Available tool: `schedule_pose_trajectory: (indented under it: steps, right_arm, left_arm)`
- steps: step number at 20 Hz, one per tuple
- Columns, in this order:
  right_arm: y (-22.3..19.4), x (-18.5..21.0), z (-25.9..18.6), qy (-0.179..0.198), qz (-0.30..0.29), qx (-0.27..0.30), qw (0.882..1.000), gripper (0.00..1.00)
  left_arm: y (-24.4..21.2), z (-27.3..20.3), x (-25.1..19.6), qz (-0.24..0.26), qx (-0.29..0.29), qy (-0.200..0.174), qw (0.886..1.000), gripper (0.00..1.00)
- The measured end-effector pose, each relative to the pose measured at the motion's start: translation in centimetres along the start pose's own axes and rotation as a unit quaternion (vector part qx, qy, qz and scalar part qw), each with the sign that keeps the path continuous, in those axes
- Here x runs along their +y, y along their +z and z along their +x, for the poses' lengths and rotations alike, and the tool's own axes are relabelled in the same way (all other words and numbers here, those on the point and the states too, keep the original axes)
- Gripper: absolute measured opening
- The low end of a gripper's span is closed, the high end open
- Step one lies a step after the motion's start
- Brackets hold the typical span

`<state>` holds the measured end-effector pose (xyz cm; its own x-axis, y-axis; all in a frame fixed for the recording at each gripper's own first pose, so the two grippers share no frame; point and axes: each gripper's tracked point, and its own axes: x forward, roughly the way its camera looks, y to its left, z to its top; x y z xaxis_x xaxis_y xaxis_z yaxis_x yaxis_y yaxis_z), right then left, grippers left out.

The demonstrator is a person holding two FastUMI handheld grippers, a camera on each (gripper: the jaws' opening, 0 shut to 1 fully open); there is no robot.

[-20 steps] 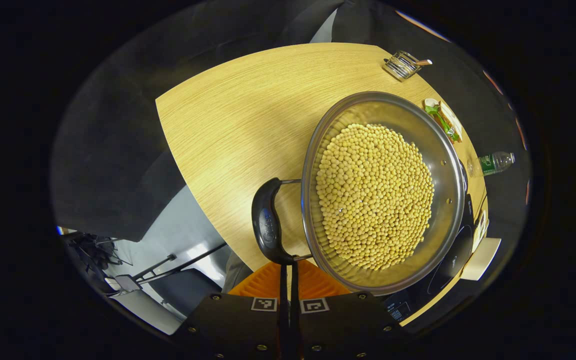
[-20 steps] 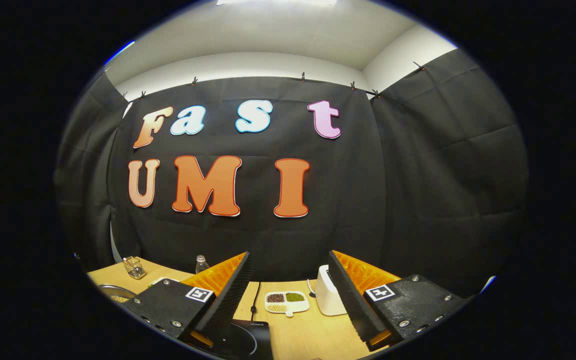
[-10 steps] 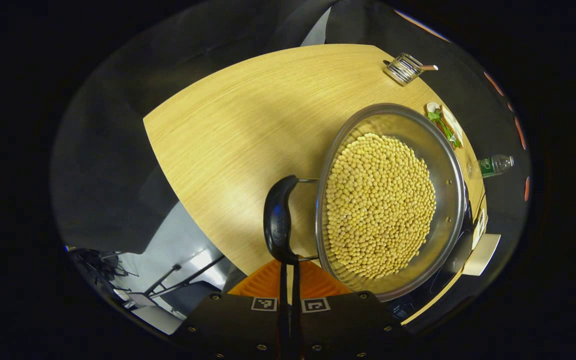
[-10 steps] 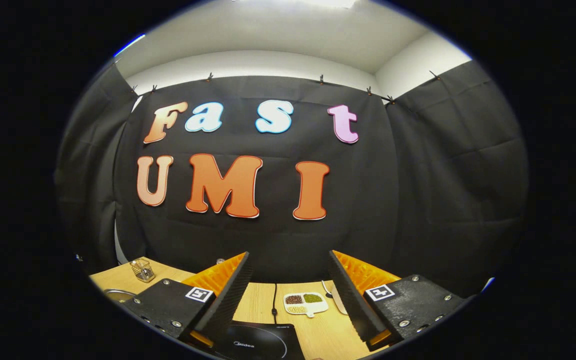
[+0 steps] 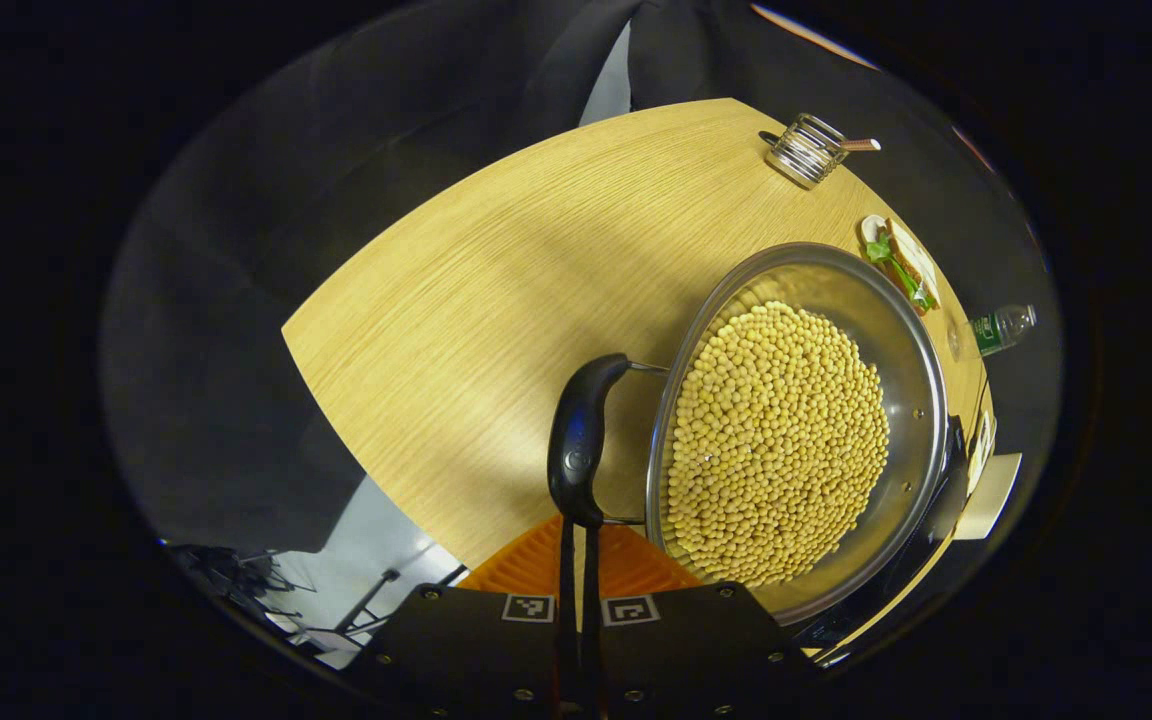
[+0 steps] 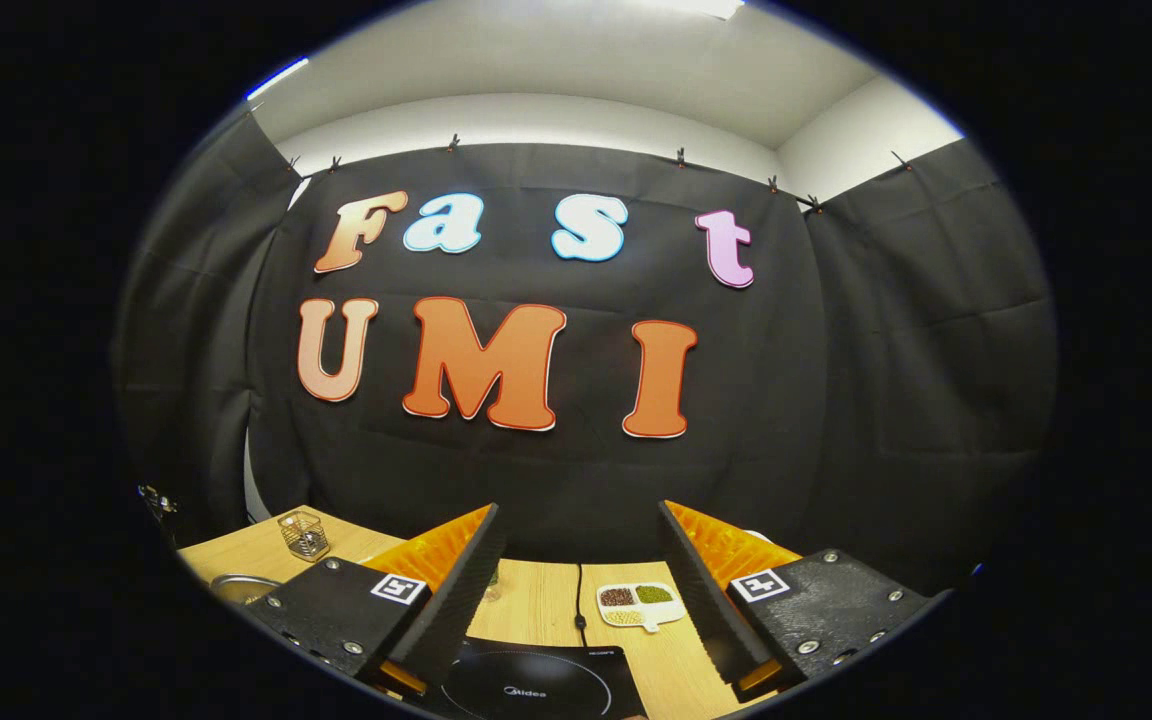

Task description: First push the handle of the pot to place it horizontally, then grasp the pot with both hands and set it on the induction cooktop.

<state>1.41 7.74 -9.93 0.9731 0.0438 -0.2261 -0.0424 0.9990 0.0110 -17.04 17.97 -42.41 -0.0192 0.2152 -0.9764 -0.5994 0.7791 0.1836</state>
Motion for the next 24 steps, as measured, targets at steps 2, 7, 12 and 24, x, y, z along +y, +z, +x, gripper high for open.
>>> schedule_pose_trajectory:
  steps: [2,7,12,24]
  right_arm:
    - [-0.2,1.2,0.1,0.008,-0.002,0.003,1.0,0.95]
    - [-2.1,4.6,0.0,0.041,-0.003,0.045,0.998,0.95]
    - [-3.9,7.6,-0.6,0.071,-0.027,0.081,0.994,0.95]
    - [-8.2,12.7,-2.4,0.095,-0.035,0.162,0.982,0.95]
  left_arm:
    - [0.9,0.2,0.2,0.021,-0.007,0.005,1.0,0.02]
    - [3.4,0.9,0.3,0.084,-0.027,0.022,0.996,0.02]
    - [6.5,1.7,-0.2,0.145,-0.057,0.032,0.987,0.02]
    - [11.6,1.8,-2.5,0.267,-0.118,0.031,0.956,0.01]
